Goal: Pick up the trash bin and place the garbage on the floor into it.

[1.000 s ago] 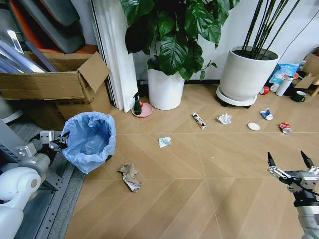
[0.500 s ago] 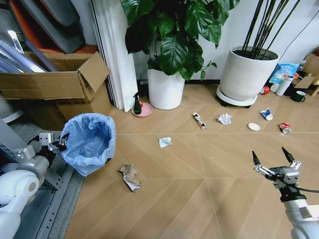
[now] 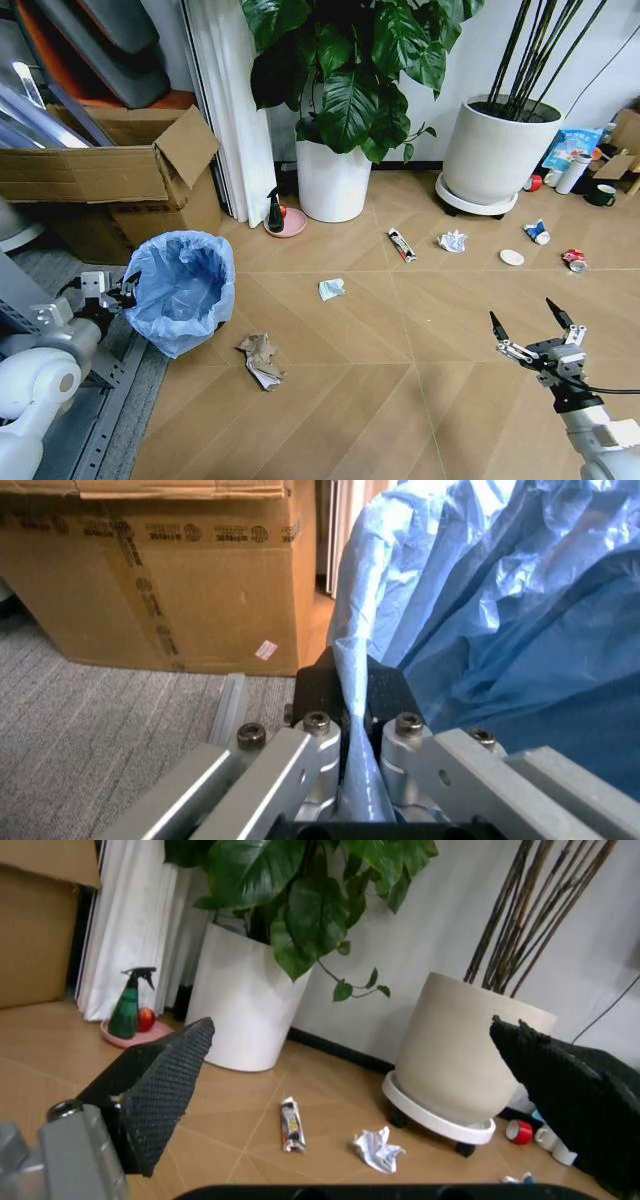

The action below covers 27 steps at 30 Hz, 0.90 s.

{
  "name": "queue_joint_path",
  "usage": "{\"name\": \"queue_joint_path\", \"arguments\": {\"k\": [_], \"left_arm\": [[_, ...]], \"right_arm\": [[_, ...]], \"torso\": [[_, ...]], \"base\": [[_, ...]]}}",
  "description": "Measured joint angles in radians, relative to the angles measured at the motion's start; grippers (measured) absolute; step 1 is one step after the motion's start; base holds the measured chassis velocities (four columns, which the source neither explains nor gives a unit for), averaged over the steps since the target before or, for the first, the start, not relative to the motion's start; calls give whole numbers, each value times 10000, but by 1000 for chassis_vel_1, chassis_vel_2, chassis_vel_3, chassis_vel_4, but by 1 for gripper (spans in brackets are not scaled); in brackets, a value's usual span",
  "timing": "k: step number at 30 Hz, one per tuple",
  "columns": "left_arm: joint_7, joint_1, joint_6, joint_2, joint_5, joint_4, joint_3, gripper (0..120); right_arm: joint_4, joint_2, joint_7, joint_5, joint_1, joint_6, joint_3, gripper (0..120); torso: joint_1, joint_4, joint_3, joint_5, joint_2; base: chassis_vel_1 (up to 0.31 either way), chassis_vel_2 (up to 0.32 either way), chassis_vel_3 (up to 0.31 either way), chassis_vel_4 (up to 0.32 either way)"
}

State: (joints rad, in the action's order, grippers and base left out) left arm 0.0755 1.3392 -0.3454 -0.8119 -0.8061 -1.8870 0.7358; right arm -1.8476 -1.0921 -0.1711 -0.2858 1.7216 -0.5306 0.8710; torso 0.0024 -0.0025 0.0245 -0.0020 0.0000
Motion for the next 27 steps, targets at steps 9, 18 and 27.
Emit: {"name": "queue_joint_path", "arguments": {"k": [9,18,27], "left_arm": [[1,14,-2,17,-31,-21,13,0],[-7,8,-2,18,-41,-21,13,0],[-13,11,13,14,-41,17,15,0]], "right_arm": [[-13,-54,-35,44,19,-26,67,100],[-27,-85,-80,111,38,-135,126,100],[-14,-142,-128,83,19,-382,21,100]], "torso": [[0,0,-1,2,0],[1,-1,1,0,0],[1,2,1,3,0]], "base": [[-10,16,9,-11],[-37,166,28,-169],[34,152,-24,-133]]}}
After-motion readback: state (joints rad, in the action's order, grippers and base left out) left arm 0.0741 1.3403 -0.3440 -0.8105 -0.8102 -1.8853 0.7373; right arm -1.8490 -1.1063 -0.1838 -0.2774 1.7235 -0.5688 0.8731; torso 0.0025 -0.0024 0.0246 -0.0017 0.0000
